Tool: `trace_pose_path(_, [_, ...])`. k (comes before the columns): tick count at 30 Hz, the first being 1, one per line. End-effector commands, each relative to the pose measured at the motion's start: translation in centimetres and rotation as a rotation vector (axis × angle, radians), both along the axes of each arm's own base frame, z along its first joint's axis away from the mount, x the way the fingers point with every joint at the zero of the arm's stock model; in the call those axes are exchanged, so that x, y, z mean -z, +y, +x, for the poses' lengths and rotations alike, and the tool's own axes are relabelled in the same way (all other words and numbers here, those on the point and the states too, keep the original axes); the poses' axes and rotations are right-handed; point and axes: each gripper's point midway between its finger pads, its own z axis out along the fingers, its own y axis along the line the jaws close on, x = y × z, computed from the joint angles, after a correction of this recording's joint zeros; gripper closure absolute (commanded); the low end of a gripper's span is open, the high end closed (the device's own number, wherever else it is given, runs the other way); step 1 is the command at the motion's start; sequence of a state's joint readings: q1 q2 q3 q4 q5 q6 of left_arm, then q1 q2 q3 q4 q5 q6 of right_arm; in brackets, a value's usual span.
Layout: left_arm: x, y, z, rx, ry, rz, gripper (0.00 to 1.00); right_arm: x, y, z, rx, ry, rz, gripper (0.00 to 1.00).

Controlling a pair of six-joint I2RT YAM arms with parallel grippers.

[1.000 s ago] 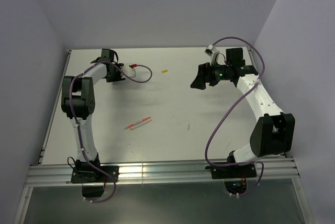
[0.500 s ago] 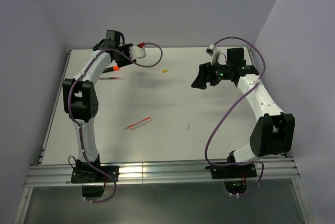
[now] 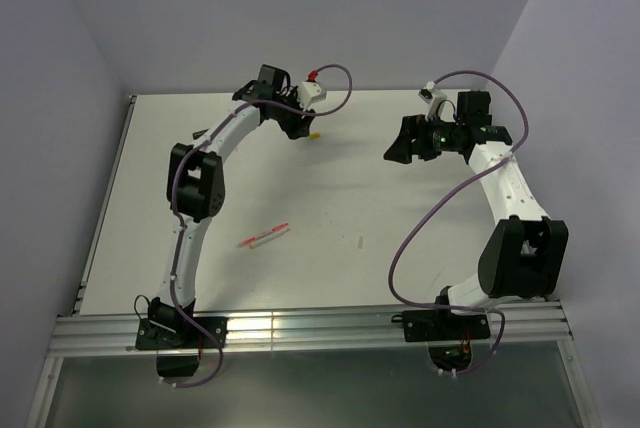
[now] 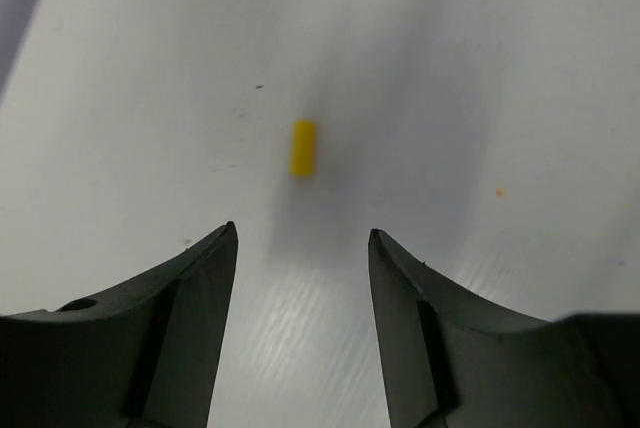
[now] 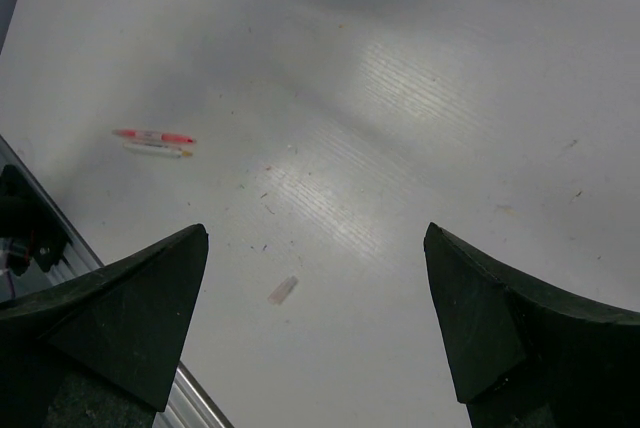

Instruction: Insert the pens into the pen caps

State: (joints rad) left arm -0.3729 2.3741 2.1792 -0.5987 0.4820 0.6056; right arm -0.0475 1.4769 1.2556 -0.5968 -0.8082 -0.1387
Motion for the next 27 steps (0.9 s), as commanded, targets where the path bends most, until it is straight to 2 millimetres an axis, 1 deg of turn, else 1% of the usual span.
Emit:
trace_pose_path(1, [-0.7, -2.5, 0.3, -0.054, 0.073, -0.155, 0.39, -1.4, -0.3, -0.6, 0.004, -0.036, 0.01, 0.04])
trace_pose_path(3, [-0.2, -2.8, 0.6, -0.076, 0.093, -0.178, 0.39, -1.2, -0.4, -0.7, 0.005, -0.029, 0.009, 0.04])
trace_pose_path(4, [0.4, -2.9, 0.8, -0.087, 0.101, -0.185, 0.38, -1.1, -0.4, -0.6, 0.008, -0.027, 0.008, 0.04])
trace_pose_path(6, [0.6, -3.2, 1.4, -0.105, 0.101, -0.21, 0.37, -1.0, -0.5, -0.6, 0.007, -0.023, 0.01, 0.04])
trace_pose_path(7, [1.4, -3.3, 1.6, -0.115, 0.112, -0.212, 0.37, -0.9, -0.5, -0.6, 0.007, -0.02, 0.01, 0.04])
trace_pose_path(9, [1.7, -3.4, 2.3, -0.146, 0.108, -0.227, 0.36, -0.9, -0.5, -0.5, 0.01, -0.017, 0.009, 0.04])
trace_pose_path(10, [2.6, -3.4, 2.5, -0.157, 0.122, -0.222, 0.36, -0.8, -0.6, -0.5, 0.012, -0.017, 0.008, 0.04])
trace_pose_path(11, [2.7, -3.3, 2.6, -0.169, 0.132, -0.224, 0.37, -0.9, -0.6, -0.5, 0.012, -0.018, 0.007, 0.04])
trace_pose_path(14, [1.7, -3.1, 1.6, -0.128, 0.175, -0.259, 0.39, -0.9, -0.9, -0.7, 0.015, -0.024, -0.008, 0.04])
trace_pose_path(15, [2.7, -2.3, 1.0, -0.13, 0.209, -0.26, 0.39, -0.8, -1.0, -0.7, 0.015, -0.026, -0.012, 0.04])
trace_pose_path(16, [1.5, -1.8, 0.7, -0.127, 0.202, -0.271, 0.39, -0.6, -1.1, -0.8, 0.017, -0.02, -0.011, 0.04])
trace_pose_path(18, [2.1, -0.1, 0.6, -0.158, 0.211, -0.241, 0.39, -0.3, -1.2, -0.8, 0.02, -0.008, -0.007, 0.04])
trace_pose_path(19, [2.7, 0.6, 0.2, -0.174, 0.231, -0.203, 0.39, -0.2, -1.1, -0.9, 0.017, -0.003, -0.002, 0.04])
trace_pose_path(21, [3.3, 1.1, 0.0, -0.169, 0.233, -0.166, 0.39, -0.1, -1.0, -0.9, 0.013, 0.007, 0.008, 0.04])
trace_pose_path(22, [3.8, 1.4, -0.6, -0.178, 0.263, -0.146, 0.4, -0.1, -0.9, -0.9, 0.013, 0.008, 0.01, 0.04])
trace_pose_path(24, [4.0, 1.7, -1.6, -0.154, 0.298, -0.129, 0.41, -0.2, -1.0, -0.9, 0.014, 0.006, 0.007, 0.04])
trace_pose_path(25, [3.9, 2.2, -2.7, -0.134, 0.323, -0.105, 0.42, -0.3, -1.0, -0.9, 0.016, 0.004, 0.004, 0.04])
trace_pose_path(26, [3.9, 2.5, -3.2, -0.134, 0.33, -0.095, 0.42, -0.4, -1.0, -1.0, 0.013, -0.003, 0.001, 0.04])
trace_pose_path(27, [5.1, 3.3, -4.4, -0.14, 0.371, -0.07, 0.43, -0.4, -1.0, -1.1, 0.012, -0.006, -0.001, 0.04])
